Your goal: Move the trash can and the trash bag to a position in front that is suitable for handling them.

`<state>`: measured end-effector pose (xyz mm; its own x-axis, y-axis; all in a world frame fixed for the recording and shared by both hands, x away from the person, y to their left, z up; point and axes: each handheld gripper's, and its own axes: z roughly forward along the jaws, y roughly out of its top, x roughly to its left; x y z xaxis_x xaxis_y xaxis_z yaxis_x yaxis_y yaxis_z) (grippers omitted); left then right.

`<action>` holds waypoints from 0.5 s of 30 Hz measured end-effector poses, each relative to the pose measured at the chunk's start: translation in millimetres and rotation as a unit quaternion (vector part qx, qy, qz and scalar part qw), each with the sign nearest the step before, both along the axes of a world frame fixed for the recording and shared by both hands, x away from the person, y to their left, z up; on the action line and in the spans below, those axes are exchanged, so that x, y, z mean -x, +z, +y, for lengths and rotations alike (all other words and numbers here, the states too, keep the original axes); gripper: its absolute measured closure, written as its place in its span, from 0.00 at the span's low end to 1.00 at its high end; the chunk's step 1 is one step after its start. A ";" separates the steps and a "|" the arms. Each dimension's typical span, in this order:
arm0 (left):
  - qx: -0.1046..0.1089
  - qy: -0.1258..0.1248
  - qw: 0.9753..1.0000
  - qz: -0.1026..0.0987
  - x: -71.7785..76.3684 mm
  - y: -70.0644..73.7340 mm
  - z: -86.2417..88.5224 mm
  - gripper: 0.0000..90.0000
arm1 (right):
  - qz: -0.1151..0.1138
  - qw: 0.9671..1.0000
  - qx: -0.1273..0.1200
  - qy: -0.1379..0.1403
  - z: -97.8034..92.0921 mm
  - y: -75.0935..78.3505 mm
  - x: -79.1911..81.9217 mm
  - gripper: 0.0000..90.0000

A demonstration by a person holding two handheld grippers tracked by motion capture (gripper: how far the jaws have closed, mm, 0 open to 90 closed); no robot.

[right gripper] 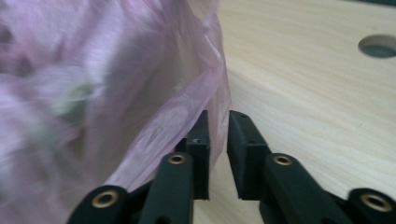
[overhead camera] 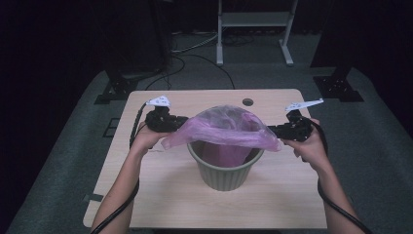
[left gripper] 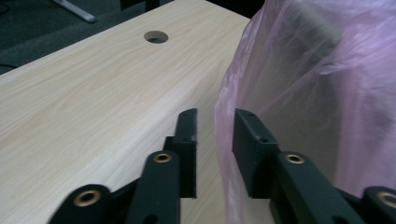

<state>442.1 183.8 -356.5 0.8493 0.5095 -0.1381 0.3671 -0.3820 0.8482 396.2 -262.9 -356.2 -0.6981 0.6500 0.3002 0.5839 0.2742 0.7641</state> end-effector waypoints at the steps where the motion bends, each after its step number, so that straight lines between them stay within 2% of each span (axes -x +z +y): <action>1: 0.001 0.002 1.000 -0.001 1.0 1.8 2.2 0.74 | -0.007 1.000 -0.003 0.001 -2.8 2.6 2.5 0.84; 10: 0.003 0.014 1.000 -0.022 11.0 23.4 30.0 0.63 | -0.043 0.999 -0.003 -0.013 -23.3 23.5 19.9 0.76; 15: 0.005 0.009 1.000 -0.029 21.3 36.2 43.0 0.61 | -0.061 0.998 -0.018 -0.005 -34.2 34.3 31.1 0.75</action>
